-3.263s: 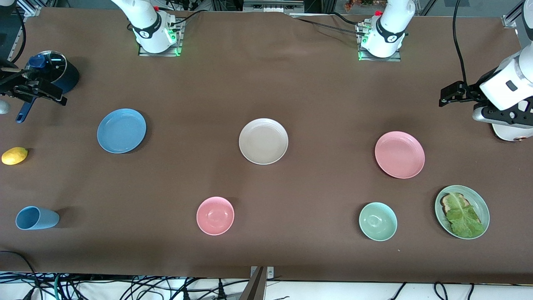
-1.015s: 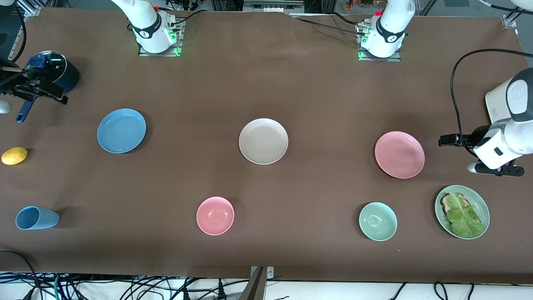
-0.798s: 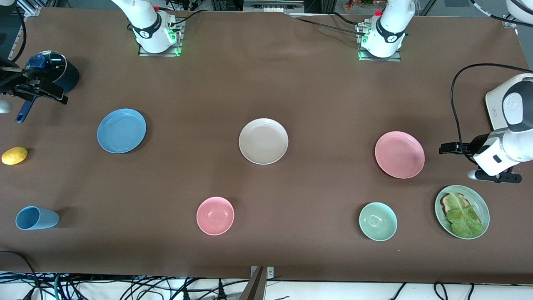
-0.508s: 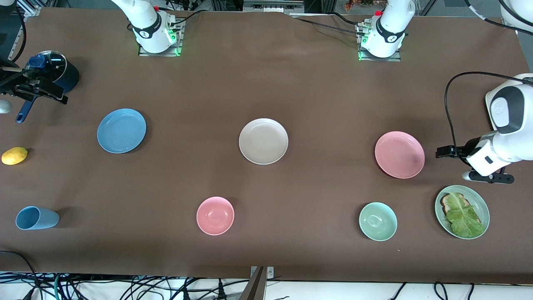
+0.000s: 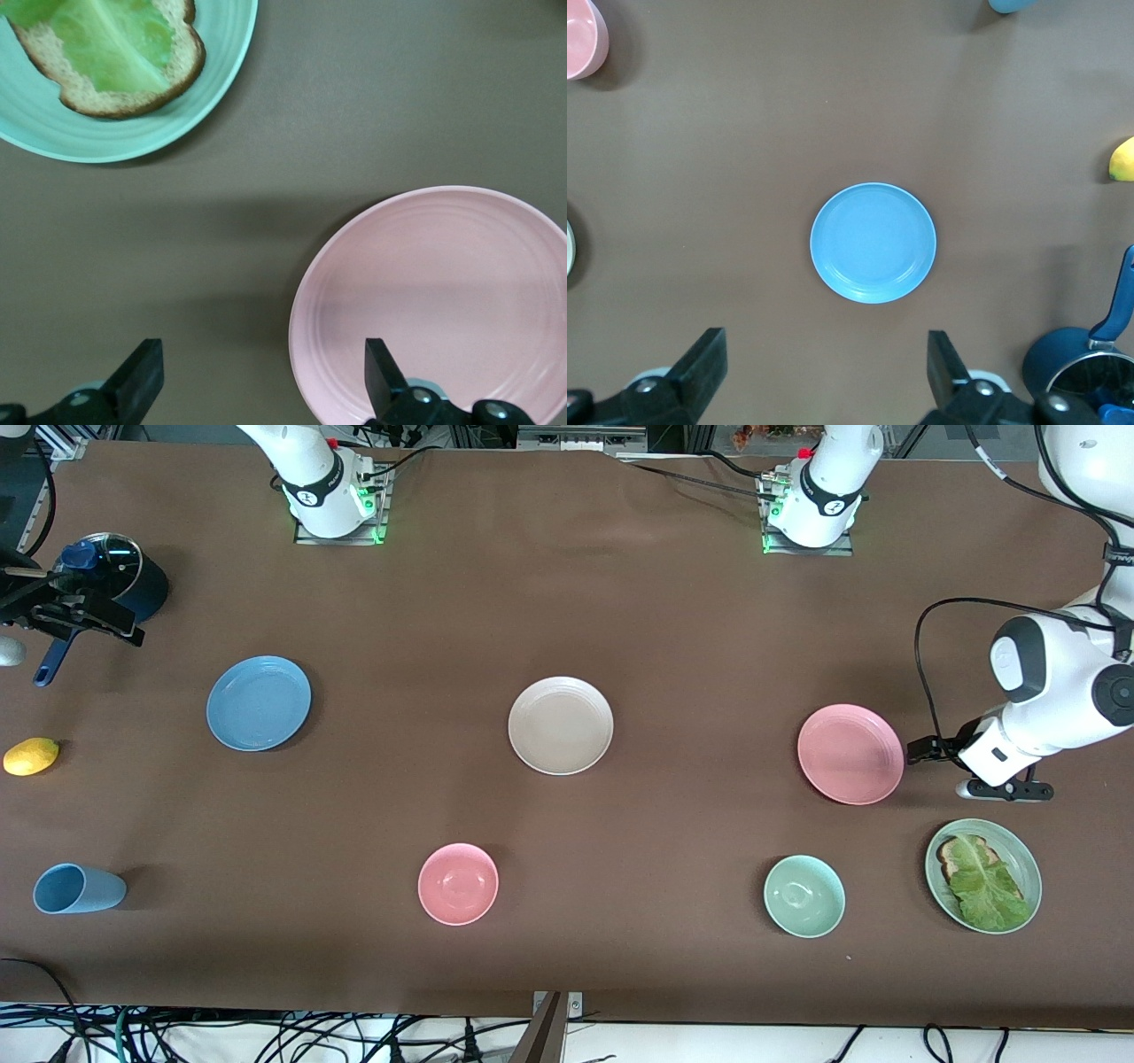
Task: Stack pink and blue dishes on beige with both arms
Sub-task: 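Move the left gripper down to the rim of the pink plate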
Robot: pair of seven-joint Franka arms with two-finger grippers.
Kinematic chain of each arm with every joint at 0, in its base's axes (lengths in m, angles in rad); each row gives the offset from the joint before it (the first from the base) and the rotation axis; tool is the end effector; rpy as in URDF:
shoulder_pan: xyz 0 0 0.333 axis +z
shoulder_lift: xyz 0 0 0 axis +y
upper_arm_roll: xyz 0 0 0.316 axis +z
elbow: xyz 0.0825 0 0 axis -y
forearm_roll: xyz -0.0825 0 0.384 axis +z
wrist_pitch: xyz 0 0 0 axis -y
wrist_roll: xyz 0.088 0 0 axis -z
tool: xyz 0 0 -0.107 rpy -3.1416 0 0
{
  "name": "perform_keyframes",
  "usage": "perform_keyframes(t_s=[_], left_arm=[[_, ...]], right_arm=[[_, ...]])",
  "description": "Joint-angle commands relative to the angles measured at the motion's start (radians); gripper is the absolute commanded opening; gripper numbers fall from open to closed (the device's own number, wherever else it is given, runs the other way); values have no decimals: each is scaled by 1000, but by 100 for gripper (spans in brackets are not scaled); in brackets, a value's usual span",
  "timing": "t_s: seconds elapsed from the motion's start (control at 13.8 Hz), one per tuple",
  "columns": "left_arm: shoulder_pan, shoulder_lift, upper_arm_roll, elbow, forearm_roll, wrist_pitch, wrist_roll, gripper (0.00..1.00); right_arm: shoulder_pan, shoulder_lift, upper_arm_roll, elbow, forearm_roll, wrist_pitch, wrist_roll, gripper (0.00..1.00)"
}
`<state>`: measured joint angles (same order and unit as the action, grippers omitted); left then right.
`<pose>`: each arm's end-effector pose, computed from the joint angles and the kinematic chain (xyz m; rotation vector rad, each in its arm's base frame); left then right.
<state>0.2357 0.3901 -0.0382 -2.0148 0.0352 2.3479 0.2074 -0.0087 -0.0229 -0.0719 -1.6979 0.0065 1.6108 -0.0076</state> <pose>0.5855 0.1183 0.2532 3.1381 -0.0515 -0.0901 0.5450 -0.0437 0.5805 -3.1269 0.1148 0.0999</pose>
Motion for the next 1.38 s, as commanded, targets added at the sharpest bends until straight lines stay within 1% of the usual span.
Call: perform_keyframes(t_s=[0.0, 0.44, 0.94, 1.02, 1.23, 1.31], left_arm=[[-1, -25, 1, -96, -15, 112, 24, 100], [2, -5, 1, -205, -15, 313, 24, 100], [16, 32, 1, -214, -17, 379, 60, 99], [16, 33, 1, -220, -21, 393, 60, 94], [14, 33, 1, -222, -54, 396, 60, 49], [11, 33, 1, -222, -66, 396, 60, 36]], right_arm=[[-10, 1, 7, 20, -10, -28, 0, 100], [-10, 1, 7, 20, -10, -28, 0, 100], [-10, 1, 7, 20, -10, -29, 0, 100], [-10, 1, 6, 20, -10, -28, 0, 100], [-10, 1, 6, 20, -10, -28, 0, 100], [-10, 1, 6, 20, -10, -29, -2, 100]])
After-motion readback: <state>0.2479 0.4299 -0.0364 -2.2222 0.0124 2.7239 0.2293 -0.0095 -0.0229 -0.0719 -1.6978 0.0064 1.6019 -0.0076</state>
